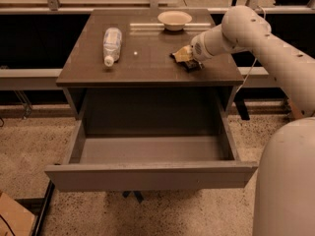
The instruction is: Place rxbar chocolate into top drawer
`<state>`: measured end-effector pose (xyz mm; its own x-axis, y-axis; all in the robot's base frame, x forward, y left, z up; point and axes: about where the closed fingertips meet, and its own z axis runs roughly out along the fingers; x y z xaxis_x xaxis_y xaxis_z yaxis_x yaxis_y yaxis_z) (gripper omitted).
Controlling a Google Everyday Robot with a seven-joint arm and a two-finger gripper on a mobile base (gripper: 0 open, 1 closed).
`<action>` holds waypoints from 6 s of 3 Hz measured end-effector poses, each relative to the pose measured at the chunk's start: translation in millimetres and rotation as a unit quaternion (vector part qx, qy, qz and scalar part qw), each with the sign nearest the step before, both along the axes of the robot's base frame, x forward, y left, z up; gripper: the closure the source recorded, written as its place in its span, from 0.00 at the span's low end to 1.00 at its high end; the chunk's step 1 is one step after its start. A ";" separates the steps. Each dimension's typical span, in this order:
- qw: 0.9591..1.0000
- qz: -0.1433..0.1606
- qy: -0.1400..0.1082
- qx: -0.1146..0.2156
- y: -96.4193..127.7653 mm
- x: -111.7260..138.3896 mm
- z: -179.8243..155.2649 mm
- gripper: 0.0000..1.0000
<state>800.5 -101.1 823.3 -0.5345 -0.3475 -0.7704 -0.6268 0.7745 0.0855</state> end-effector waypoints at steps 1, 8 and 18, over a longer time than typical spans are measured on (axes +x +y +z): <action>1.000 0.000 0.000 0.000 0.0 0.0 0.3 0.04; 0.997 -0.017 -0.068 -0.026 -13.1 -36.1 65.0 1.00; 0.985 0.138 0.095 -0.034 24.5 -198.6 -119.3 1.00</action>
Offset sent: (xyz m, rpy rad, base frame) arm -0.0113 -0.0109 0.0249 0.0011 -0.0546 -0.0366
